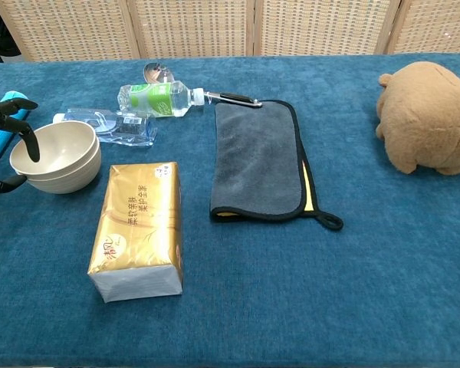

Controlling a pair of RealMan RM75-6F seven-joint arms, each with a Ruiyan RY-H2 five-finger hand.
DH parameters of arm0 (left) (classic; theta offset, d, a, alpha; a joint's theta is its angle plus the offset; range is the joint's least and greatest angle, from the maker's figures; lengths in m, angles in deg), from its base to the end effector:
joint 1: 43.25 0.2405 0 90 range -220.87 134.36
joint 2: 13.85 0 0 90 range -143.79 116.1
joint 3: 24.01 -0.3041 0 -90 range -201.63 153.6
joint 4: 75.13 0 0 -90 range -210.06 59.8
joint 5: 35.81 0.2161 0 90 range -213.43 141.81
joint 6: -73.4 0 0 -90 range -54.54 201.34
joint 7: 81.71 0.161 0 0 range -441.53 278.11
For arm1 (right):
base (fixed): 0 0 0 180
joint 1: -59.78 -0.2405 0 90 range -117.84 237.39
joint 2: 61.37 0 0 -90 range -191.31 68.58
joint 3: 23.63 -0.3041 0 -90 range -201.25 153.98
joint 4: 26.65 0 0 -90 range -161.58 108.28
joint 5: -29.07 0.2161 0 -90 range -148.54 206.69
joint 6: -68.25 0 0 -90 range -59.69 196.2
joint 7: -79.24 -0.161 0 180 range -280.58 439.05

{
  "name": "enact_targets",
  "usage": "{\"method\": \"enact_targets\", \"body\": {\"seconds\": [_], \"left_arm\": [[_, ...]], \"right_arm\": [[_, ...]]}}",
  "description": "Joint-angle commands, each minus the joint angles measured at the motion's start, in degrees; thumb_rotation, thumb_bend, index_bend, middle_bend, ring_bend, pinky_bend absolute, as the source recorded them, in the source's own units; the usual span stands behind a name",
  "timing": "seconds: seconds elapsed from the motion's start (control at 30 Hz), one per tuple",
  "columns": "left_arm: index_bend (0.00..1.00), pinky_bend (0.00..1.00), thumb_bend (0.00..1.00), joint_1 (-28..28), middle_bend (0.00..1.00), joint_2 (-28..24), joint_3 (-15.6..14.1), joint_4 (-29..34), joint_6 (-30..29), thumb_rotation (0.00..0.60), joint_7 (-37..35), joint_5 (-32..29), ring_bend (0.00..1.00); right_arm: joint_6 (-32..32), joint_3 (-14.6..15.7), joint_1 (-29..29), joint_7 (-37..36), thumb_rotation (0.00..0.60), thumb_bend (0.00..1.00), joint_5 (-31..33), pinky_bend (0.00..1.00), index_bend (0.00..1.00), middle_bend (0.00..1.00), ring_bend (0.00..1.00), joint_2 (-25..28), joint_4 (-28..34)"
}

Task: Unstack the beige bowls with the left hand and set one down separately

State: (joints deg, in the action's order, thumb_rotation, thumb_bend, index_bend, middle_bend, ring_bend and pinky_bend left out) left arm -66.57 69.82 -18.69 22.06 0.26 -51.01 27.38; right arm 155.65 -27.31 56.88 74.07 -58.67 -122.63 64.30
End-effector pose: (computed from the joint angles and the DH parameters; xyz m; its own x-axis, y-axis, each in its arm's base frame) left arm -0.2722 0.2937 0.0240 0.4546 0.2083 0.8660 0.8900 -0.0681 -0.4508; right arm -0.3619 -0.1933 0.2015 0.3813 0.0416 0.9235 -0.9241 -0.0103 0.3820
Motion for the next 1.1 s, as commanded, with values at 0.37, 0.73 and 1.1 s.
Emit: {"method": "enact_targets", "body": {"seconds": [0.37,0.73,1.1], "left_arm": [[0.47,0.00,0.39,0.1,0.01,0.7,0.0,-0.9,-0.2,0.591,-0.1,0.3,0.00],[0.47,0.00,0.41,0.1,0.01,0.8,0.0,-0.7,-0.3,0.591,0.1,0.7,0.00],[0.63,0.00,0.42,0.3,0.01,1.0,-0.1,-0.3,-1.3,0.597,0.7,2.0,0.00]], "right_arm": [[-0.4,0.1,-0.1,0.3,0.600,0.10,0.1,0.05,0.08,0.00,0.00,0.0,0.1],[-0.5,0.1,-0.1,0.3,0.600,0.10,0.1,0.05,0.08,0.00,0.00,-0.1,0.1],[-0.4,0.1,-0.1,0.1,0.600,0.10,0.1,0.05,0.08,0.00,0.00,0.0,0.2]]}}
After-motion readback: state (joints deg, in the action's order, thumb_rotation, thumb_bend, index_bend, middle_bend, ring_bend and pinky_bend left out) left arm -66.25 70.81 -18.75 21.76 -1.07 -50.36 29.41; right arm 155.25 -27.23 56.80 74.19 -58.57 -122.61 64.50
